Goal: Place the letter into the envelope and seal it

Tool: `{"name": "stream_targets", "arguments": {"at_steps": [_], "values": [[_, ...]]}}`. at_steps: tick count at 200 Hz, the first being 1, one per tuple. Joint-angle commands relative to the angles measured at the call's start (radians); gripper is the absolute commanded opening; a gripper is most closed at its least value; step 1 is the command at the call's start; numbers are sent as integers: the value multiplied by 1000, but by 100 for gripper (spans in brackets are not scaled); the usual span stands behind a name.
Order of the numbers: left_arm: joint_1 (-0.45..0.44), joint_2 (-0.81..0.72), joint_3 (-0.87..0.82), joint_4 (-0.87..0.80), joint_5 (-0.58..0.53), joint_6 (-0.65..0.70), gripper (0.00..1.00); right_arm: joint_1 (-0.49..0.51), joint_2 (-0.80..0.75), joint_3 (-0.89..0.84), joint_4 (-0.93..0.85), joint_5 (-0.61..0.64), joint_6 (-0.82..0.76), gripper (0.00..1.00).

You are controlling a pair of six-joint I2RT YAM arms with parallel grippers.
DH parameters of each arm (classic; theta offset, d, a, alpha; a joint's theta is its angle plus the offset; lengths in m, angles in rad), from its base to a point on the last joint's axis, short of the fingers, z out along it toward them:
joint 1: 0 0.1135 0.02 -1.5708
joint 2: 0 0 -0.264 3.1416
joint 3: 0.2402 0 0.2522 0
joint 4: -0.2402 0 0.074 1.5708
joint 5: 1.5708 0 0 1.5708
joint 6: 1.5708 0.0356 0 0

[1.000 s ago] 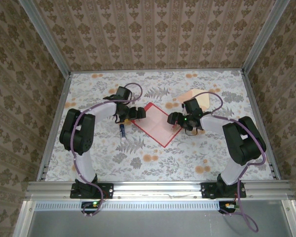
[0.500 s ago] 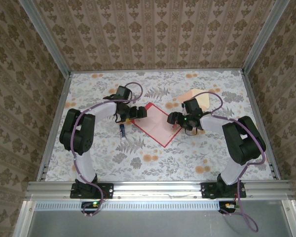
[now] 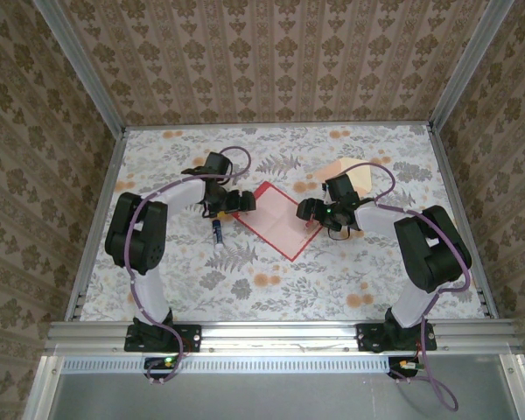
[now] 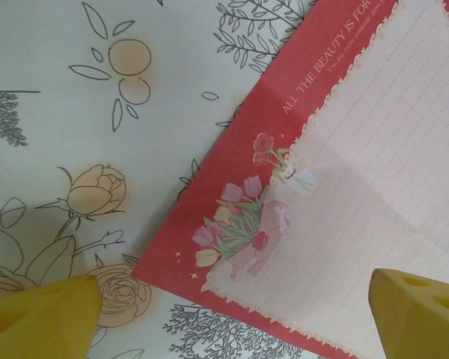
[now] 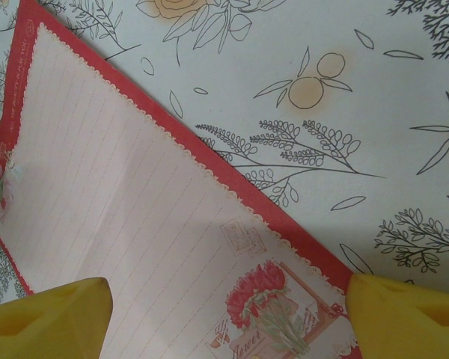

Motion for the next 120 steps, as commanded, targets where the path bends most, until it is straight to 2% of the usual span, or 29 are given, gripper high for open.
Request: {"name": "stream_targets", "arguments": {"at_steps": [1, 76, 120], "values": [[-17, 31, 25, -12, 16, -15, 92, 2, 12, -16, -12, -3, 6, 83], [-25, 46, 34, -17, 30, -28, 92, 3, 15, -17, -9, 0, 6, 84], [-25, 42, 45, 12, 76, -51, 92, 2, 15, -19, -8, 0, 7, 84]]}}
